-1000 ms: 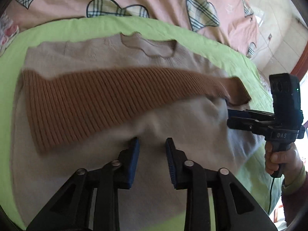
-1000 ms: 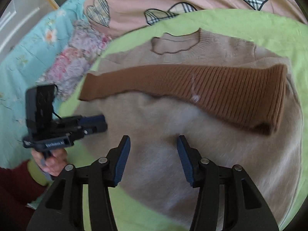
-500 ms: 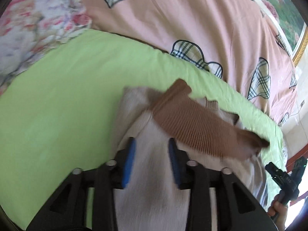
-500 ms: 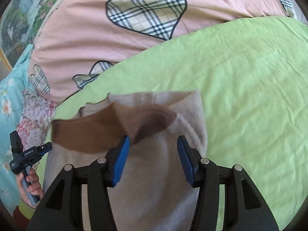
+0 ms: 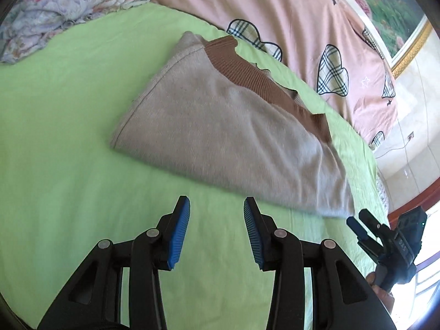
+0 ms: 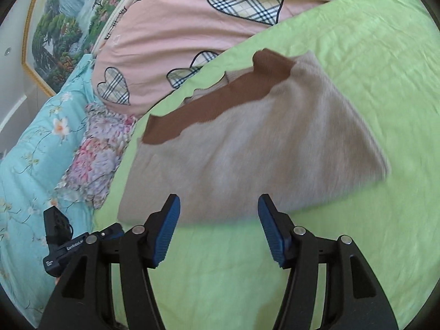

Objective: Fold small clothes

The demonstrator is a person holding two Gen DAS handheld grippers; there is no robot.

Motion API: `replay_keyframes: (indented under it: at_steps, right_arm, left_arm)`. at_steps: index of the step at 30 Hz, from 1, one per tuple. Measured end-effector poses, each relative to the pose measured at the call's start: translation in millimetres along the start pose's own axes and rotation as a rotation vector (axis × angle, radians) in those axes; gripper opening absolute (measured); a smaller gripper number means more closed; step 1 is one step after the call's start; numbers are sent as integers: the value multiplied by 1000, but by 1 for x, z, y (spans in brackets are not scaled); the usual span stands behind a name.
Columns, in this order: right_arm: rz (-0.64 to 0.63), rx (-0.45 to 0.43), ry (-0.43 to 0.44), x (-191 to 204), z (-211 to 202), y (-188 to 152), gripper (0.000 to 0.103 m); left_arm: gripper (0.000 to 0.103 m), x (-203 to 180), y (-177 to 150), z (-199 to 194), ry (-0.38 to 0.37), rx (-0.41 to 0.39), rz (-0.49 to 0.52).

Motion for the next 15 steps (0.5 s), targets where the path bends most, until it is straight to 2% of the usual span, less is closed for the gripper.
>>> replay_keyframes:
  at_steps: [4,8,11,15]
  right_arm:
    - [-24,28,9,9,-8,-21,61]
    - [-30,41,14,12,-12,-34,62]
    - [-33,45,10,12,-14,-40,62]
    - [-34,52,7,11,-15,-44,63]
  left_arm:
    - [46,4,-14,-5,-51,-3,-76]
    - [46,12,-17,-4,-45,-7,-113]
    - [47,20,-13,1,-42,-13,-140]
    - [54,32,4,11,-32,-48,-183]
Point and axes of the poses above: each gripper's, at about its wrist camera, not at the fingertips, and z roughly the way its jaws point, x to its left, y to its top, the point moved 8 cm from there along z, roughly the way its jaws point, and after that the axes turned 12 degrees about -y, right-handed, at the moved point
